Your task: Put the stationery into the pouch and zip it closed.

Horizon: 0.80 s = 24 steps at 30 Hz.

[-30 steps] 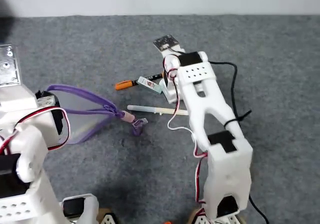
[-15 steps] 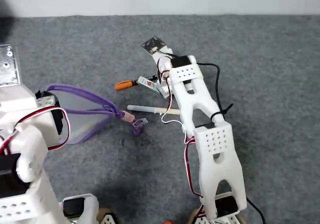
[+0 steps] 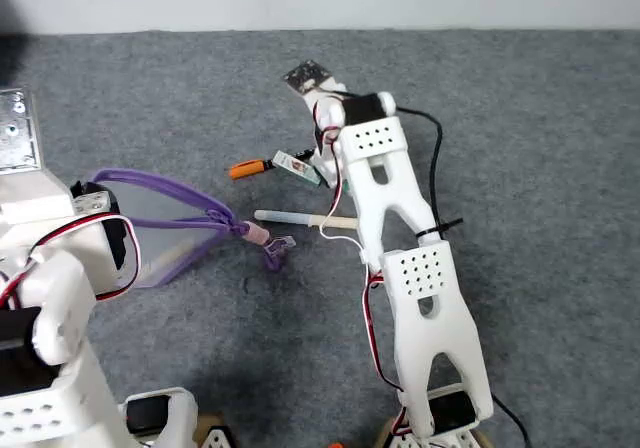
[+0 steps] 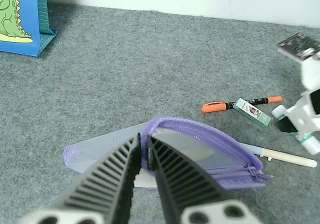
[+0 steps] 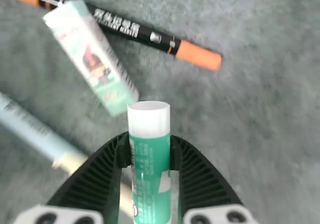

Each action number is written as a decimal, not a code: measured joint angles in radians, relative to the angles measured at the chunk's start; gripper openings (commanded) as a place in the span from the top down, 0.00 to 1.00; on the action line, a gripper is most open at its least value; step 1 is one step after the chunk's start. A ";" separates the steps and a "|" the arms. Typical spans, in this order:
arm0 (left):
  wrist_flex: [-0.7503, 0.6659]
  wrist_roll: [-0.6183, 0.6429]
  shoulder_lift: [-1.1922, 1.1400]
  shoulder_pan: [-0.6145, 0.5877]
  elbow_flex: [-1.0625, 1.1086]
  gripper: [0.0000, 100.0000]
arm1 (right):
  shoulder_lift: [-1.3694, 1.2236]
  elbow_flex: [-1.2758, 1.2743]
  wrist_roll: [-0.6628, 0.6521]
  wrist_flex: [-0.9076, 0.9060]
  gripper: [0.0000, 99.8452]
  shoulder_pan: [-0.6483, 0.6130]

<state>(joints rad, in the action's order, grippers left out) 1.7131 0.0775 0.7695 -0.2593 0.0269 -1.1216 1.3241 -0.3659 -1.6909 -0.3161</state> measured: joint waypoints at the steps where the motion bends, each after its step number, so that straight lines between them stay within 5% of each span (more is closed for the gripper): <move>1: 0.000 0.000 0.000 0.000 0.000 0.99 | 0.000 0.038 0.008 -0.040 0.99 0.000; 10: 0.000 0.000 0.000 0.000 0.000 0.99 | 0.057 0.103 0.049 -0.063 0.99 0.000; 24: 0.000 0.000 0.000 0.000 0.000 0.99 | 0.809 -0.695 0.140 -0.063 0.99 -0.041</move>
<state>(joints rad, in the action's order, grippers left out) 1.7131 0.0775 0.7695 -0.2593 0.0269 -0.3130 0.6291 -0.2263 -1.7538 -0.3575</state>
